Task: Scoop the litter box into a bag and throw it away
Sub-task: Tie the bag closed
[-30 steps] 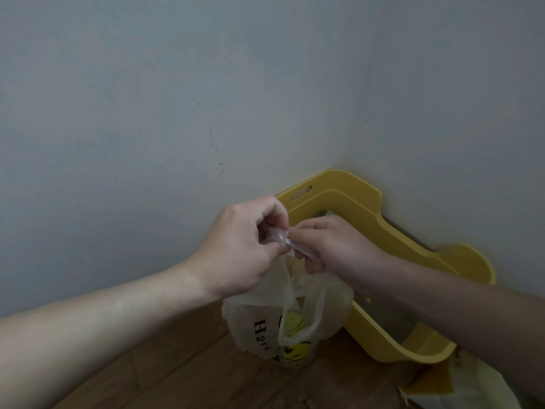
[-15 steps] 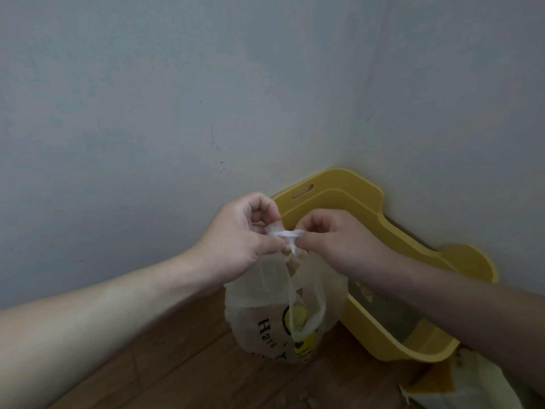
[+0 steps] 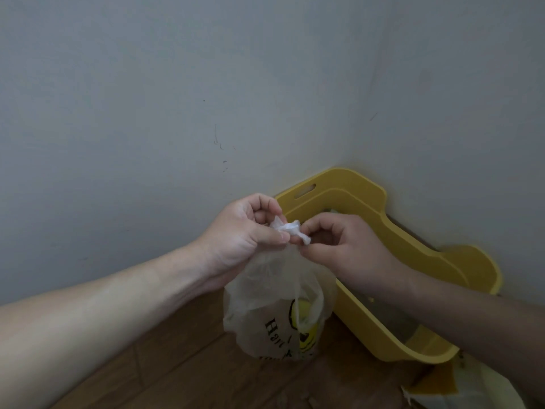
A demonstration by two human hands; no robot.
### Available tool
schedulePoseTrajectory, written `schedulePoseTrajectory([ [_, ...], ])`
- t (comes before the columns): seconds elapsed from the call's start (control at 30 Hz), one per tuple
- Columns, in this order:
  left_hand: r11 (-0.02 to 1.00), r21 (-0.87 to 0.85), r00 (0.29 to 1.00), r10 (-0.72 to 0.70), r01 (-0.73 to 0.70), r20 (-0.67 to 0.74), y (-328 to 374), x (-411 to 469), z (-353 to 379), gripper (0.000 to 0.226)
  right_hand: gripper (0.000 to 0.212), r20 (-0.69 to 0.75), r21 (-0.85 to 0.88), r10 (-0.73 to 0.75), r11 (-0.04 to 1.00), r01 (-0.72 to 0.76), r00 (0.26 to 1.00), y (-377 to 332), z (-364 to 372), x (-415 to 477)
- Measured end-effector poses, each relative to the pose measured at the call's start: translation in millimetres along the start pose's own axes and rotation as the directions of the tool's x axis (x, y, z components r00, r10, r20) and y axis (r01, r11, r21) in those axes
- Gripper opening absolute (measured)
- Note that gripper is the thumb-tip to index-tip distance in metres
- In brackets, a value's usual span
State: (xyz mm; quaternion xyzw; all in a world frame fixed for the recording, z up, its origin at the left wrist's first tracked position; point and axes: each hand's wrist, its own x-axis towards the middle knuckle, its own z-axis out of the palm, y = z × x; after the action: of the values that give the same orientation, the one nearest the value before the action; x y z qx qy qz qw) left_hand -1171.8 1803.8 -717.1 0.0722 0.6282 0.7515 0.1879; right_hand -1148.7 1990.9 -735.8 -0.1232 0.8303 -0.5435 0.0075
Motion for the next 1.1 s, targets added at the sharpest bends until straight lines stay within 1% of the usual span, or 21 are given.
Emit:
schedulePoseTrajectory([
  [0.07,0.997,-0.064,0.999,-0.036,0.037,0.019,1,0,0,0.036,0.009,0.054,-0.016,-0.018,1.0,0.019,0.998,-1,1,-3],
  [0.1,0.996,-0.074,0.999,-0.045,0.047,0.022,1,0,1,0.035,0.011,0.052,-0.054,-0.044,0.997,0.047,0.998,0,2,-4],
  [0.2,0.992,-0.111,0.998,-0.053,0.056,0.029,4,-1,2,0.029,0.016,-0.014,-0.185,-0.161,0.97,0.155,0.987,2,2,-2],
  [0.27,0.992,-0.112,0.998,-0.054,0.056,0.018,7,0,2,0.026,0.023,-0.028,-0.206,-0.194,0.961,0.184,0.981,1,0,0],
  [0.3,0.995,-0.084,0.999,-0.046,0.046,-0.003,10,1,1,0.025,0.027,-0.028,-0.21,-0.194,0.96,0.184,0.981,-1,-1,2],
  [0.37,1.0,0.016,0.998,0.0,0.001,-0.061,16,4,0,0.024,0.028,-0.028,-0.218,-0.187,0.96,0.176,0.982,-7,-5,4],
  [0.43,0.977,0.194,0.989,0.108,-0.086,-0.104,24,8,0,0.025,0.027,-0.031,-0.223,-0.177,0.961,0.165,0.984,-15,-10,8],
  [0.5,0.925,0.334,0.966,0.233,-0.184,-0.113,34,13,0,0.024,0.027,-0.054,-0.269,-0.182,0.949,0.161,0.982,-21,-17,15],
  [0.57,0.869,0.426,0.936,0.33,-0.252,-0.12,41,22,-3,0.027,0.026,-0.098,-0.315,-0.174,0.939,0.136,0.98,-24,-25,25],
  [0.67,0.759,0.589,0.899,0.422,-0.277,-0.121,44,36,-16,0.03,0.028,-0.176,-0.364,-0.169,0.926,0.095,0.97,-18,-38,35],
  [0.77,0.586,0.78,0.904,0.422,-0.219,-0.063,35,47,-27,0.024,0.032,-0.203,-0.444,-0.156,0.895,0.051,0.967,-6,-46,38],
  [0.87,0.433,0.892,0.904,0.42,-0.129,-0.073,28,56,-41,0.017,0.035,-0.233,-0.503,-0.115,0.864,-0.018,0.966,7,-54,38],
  [0.93,0.383,0.921,0.904,0.416,-0.072,-0.102,24,61,-52,0.018,0.035,-0.25,-0.534,-0.091,0.843,-0.059,0.964,16,-64,38],
  [1.03,0.363,0.932,0.909,0.39,-0.005,-0.147,14,66,-63,0.018,0.036,-0.239,-0.586,-0.071,0.806,-0.086,0.968,30,-76,38],
  [1.1,0.356,0.934,0.91,0.376,0.034,-0.176,5,67,-67,0.017,0.037,-0.246,-0.603,-0.033,0.788,-0.126,0.969,42,-81,37],
])
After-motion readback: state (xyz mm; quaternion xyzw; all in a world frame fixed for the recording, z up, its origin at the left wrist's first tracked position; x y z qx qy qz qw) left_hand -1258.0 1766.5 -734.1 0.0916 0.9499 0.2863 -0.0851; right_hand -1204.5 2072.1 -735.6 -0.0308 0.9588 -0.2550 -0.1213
